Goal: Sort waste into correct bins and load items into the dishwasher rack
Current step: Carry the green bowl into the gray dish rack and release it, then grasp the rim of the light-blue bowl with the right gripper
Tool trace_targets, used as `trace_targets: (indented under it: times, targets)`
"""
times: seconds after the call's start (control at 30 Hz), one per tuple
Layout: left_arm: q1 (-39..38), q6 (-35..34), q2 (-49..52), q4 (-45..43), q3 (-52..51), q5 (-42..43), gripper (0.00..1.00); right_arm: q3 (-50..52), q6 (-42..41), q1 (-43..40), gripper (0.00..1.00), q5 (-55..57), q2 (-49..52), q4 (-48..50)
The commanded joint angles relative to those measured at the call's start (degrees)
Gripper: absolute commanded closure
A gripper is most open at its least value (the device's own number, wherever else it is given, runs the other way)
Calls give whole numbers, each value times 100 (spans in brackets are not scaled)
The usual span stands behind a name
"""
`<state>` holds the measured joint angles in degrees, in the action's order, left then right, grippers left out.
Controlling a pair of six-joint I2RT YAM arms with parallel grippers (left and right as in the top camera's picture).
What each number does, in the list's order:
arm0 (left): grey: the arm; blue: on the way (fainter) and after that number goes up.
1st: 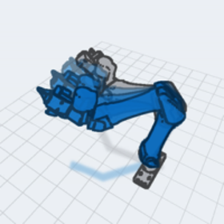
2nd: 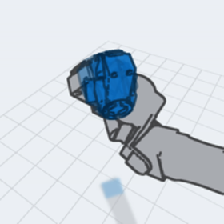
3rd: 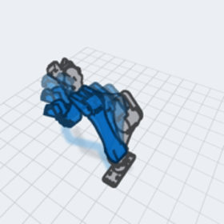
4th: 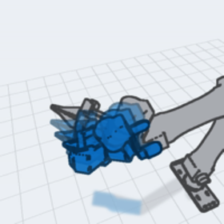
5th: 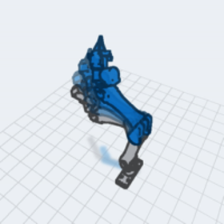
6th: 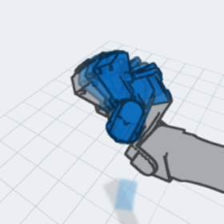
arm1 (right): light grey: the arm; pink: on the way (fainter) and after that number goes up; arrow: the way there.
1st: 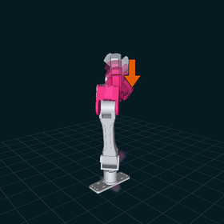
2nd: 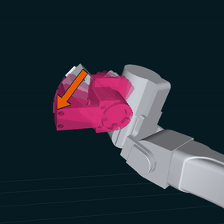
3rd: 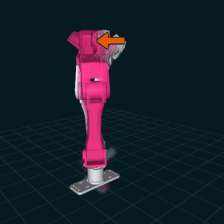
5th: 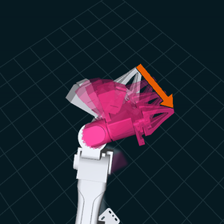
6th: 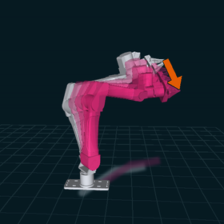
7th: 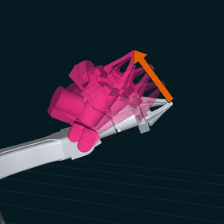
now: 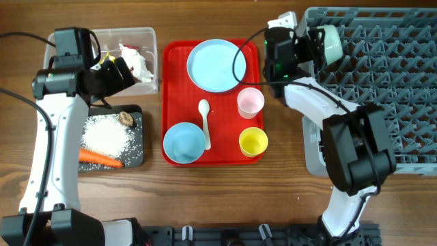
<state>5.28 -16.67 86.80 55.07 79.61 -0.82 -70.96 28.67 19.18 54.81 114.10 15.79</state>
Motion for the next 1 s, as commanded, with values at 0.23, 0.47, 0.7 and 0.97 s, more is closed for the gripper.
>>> trace_targets:
  times: [0.23,0.47,0.7,0.97]
  targets:
    - [20,-48,0,-15,59,-57,0,7,-1617,612,10,-1475,-1287,-949]
    - [20,-48,0,-15,59,-57,0,9,-3158,1270,10,-5991,-2371,-3346]
    - [20,-48,0,-15,59,-57,0,151,-4135,1764,17,-7420,-2186,-4435]
    - [20,-50,0,-15,59,-57,0,442,-5504,2323,56,-6881,-1818,-4542]
